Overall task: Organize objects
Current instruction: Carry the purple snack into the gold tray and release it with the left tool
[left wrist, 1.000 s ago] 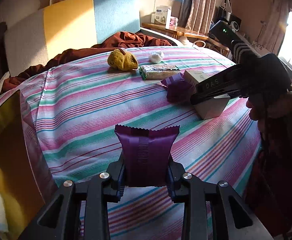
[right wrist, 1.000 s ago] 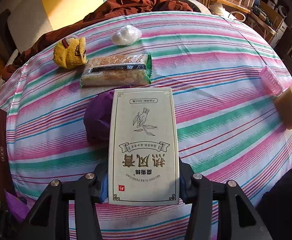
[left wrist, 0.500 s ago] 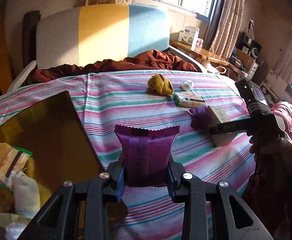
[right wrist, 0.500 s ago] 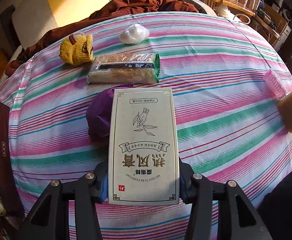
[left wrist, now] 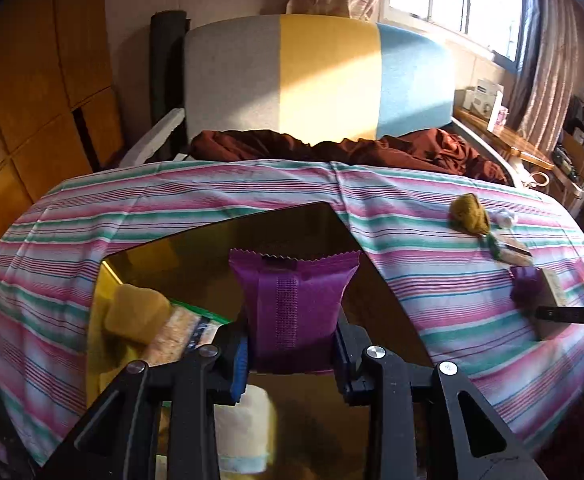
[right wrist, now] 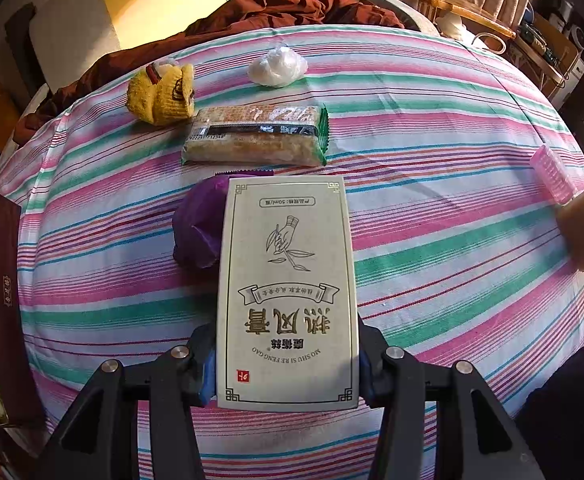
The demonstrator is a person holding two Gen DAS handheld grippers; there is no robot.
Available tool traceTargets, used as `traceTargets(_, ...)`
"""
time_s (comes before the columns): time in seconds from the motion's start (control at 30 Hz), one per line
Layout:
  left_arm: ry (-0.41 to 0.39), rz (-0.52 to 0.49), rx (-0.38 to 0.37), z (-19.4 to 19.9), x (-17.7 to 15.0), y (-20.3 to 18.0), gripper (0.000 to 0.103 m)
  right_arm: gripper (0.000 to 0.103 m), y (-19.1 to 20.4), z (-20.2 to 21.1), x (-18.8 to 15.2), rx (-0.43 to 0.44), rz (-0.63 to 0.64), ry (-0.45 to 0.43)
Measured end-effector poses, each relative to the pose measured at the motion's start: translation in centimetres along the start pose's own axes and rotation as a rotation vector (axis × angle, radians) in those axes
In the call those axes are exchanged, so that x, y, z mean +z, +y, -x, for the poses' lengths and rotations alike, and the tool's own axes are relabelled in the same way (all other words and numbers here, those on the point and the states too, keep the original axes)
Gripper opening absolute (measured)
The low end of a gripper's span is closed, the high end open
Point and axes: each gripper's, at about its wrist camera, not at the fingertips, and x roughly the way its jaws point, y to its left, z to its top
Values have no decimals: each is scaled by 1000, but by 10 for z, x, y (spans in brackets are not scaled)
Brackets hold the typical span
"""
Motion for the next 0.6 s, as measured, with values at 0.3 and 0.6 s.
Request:
traceTargets(0.3,114,29,62,-44,10,46,34,51,0,-1,4,1,3,1)
traceTargets(0.6,215,155,-13,-88,31,81,34,51,14,-1,-2,1,3,1)
